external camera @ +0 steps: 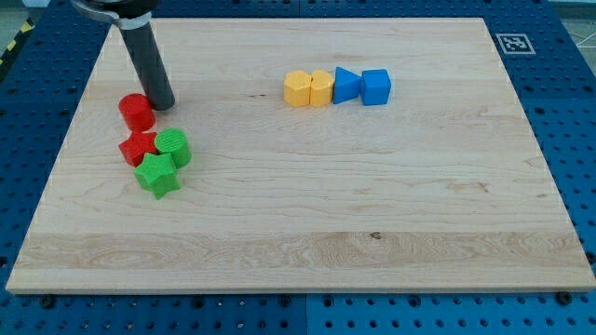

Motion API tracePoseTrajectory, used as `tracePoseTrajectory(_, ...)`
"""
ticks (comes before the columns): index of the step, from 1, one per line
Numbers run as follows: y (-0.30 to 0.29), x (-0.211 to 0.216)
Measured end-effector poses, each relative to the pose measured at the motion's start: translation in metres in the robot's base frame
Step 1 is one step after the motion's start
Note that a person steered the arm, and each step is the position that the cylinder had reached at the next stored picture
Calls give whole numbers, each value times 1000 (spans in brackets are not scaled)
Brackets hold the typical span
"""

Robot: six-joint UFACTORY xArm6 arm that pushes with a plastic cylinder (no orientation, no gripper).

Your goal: Slide the red circle to the left side of the green star

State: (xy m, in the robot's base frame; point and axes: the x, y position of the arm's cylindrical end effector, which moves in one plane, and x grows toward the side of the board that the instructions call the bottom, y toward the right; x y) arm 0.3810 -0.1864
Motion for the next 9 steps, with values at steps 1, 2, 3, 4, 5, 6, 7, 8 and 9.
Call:
tracePoseTrajectory(1,-1,2)
tracePoseTrajectory(2,-8,2)
tracePoseTrajectory(3,-15,2)
tracePoseTrajectory(4,-23,2)
tracePoseTrajectory(5,-31,2)
tracePoseTrajectory(6,-41,2)
tracePoseTrajectory(7,-45,3)
tracePoseTrajectory(8,-46,9)
tracePoseTrajectory(9,-46,16)
